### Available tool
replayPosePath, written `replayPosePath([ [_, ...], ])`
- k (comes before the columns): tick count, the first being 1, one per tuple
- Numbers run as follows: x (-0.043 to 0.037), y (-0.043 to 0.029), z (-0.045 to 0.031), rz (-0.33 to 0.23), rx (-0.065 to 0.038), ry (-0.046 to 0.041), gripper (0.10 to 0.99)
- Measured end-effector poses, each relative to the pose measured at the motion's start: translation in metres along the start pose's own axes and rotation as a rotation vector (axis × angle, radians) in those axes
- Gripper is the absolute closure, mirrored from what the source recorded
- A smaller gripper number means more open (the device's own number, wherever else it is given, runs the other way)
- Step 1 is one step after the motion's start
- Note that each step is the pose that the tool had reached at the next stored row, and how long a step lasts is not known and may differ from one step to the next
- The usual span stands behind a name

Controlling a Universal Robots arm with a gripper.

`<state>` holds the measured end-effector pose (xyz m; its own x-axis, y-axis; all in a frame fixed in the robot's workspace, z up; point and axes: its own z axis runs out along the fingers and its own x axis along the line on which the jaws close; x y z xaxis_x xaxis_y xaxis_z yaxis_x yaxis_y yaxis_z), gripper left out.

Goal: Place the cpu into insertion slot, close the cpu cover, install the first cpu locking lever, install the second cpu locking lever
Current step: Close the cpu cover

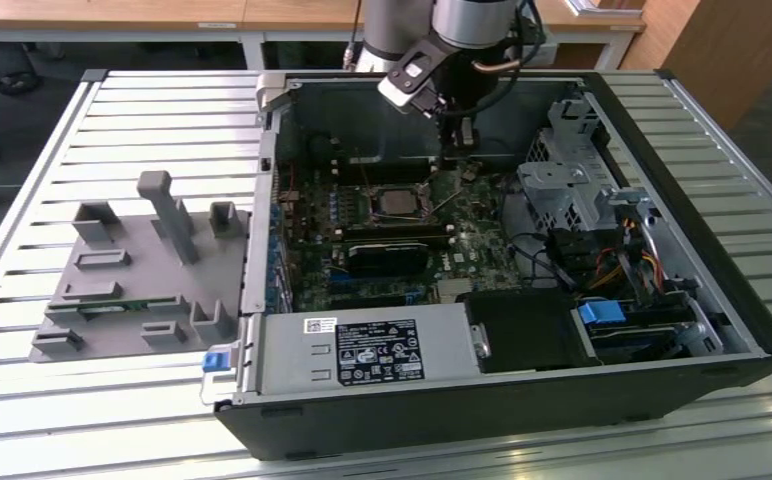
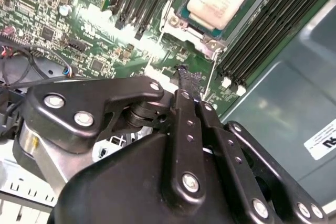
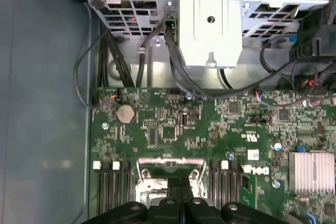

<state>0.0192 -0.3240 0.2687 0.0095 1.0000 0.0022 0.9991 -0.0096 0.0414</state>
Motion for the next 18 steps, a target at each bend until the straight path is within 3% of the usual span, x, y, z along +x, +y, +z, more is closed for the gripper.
replayPosePath([
  [18, 0.0058, 0.0226, 0.0094, -0.001, 0.003, -0.0062, 0.980],
])
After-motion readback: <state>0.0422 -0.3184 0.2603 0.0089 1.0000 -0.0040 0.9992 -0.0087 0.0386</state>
